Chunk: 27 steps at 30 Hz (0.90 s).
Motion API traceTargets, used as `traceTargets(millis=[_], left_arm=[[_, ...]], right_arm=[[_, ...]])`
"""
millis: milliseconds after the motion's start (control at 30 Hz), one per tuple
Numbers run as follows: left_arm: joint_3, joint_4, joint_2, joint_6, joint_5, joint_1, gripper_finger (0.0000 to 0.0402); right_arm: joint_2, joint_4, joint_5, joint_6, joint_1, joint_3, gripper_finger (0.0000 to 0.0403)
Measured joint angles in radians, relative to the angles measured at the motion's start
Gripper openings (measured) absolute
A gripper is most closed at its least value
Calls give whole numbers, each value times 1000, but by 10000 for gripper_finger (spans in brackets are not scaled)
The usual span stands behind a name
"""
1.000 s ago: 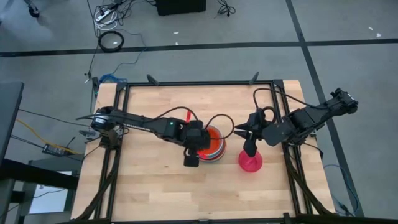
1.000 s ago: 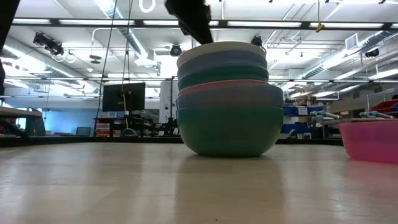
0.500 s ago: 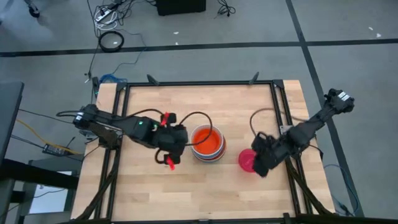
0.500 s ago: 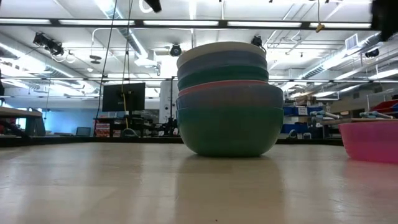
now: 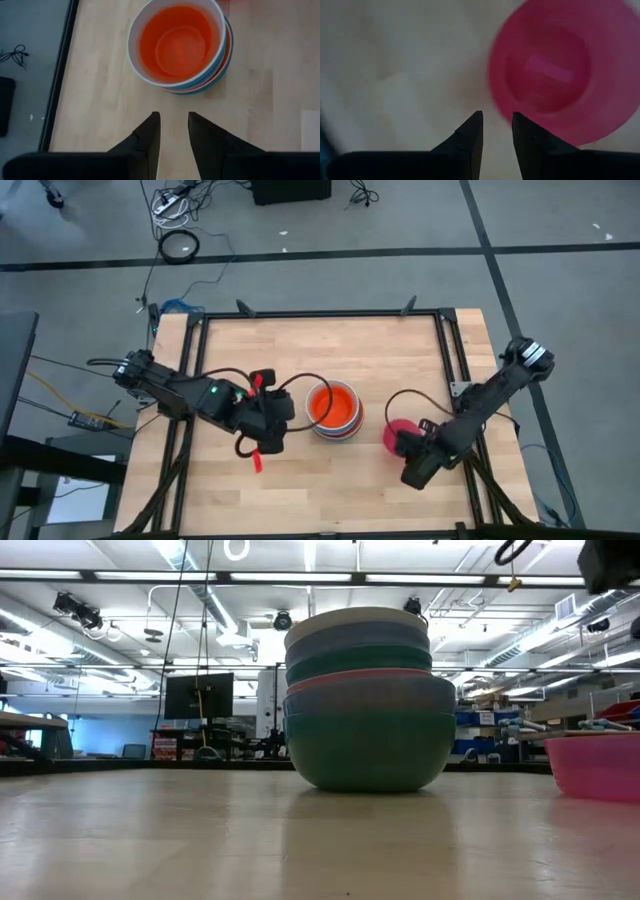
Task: Nest bowls inside each other
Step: Stack the red bowl on top of the orange bowl
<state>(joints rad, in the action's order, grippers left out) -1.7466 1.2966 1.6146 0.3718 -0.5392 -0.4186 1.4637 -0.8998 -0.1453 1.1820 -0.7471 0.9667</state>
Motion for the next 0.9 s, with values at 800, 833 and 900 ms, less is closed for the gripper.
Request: traceTargets(millis=[800, 833, 900], left_arm=[[0, 82, 0, 109, -81, -60, 108], [0, 82, 0, 109, -81, -60, 108], [0, 82, 0, 112, -81, -60, 108]], right_arm=[[121, -74, -47, -92, 24, 0, 91], [121, -75, -45, -95, 29, 0, 91], [121, -75, -44, -104, 36, 0, 90]])
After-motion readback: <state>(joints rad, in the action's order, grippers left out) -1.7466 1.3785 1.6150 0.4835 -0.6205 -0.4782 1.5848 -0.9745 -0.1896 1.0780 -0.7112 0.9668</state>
